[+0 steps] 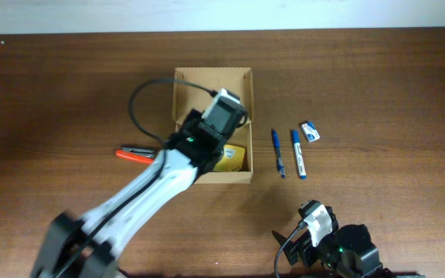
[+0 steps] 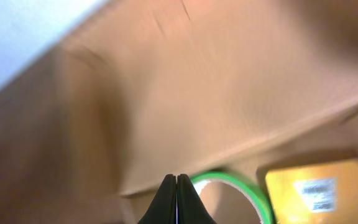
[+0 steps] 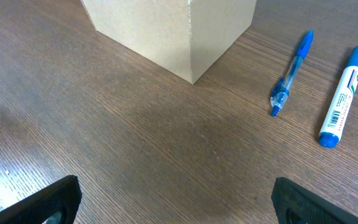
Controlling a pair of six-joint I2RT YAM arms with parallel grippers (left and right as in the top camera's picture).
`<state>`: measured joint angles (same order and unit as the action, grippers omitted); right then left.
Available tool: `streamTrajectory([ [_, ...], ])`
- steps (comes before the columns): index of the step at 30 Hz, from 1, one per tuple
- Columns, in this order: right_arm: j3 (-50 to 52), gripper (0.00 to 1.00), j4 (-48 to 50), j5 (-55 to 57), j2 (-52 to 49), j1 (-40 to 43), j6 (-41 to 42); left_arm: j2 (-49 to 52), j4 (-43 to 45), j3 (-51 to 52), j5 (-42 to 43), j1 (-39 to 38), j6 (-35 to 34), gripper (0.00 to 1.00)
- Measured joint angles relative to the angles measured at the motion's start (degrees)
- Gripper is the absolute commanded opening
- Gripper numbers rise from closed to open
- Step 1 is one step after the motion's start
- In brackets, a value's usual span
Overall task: Pack container
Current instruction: 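Lift the left gripper out of the box and move over the red stapler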
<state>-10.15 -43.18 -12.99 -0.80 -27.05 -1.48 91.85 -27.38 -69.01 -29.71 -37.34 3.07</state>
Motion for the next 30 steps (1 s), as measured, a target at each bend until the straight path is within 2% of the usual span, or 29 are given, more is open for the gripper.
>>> streamTrajectory([
  [7, 0.0, 0.99, 0.0, 0.0, 0.0, 0.0, 0.0, -12.4, -6.4, -1.3, 0.8, 0.0, -0.7, 0.02],
  [13, 0.0, 0.99, 0.0, 0.0, 0.0, 0.0, 0.0, -20.2, -13.8, -1.3, 2.7, 3.1, -6.4, 0.02],
  [20, 0.0, 0.99, 0.0, 0.0, 0.0, 0.0, 0.0, -23.4, -25.0, -1.4, 9.6, 12.6, -18.3, 0.02],
  [26, 0.0, 0.99, 0.0, 0.0, 0.0, 0.0, 0.0, -23.4, -32.1, -1.4, 12.0, 21.3, -32.4, 0.03],
  [27, 0.0, 0.99, 0.0, 0.0, 0.0, 0.0, 0.0, -23.4, -32.6, -1.4, 12.3, 22.6, -34.5, 0.09],
  [28, 0.0, 0.99, 0.0, 0.0, 0.0, 0.0, 0.0, -23.4, -32.7, -1.4, 12.5, 23.8, -36.1, 0.19],
  [30, 0.0, 0.99, 0.0, 0.0, 0.0, 0.0, 0.0, -23.4, -32.9, -1.4, 13.5, 26.1, -39.7, 0.53],
])
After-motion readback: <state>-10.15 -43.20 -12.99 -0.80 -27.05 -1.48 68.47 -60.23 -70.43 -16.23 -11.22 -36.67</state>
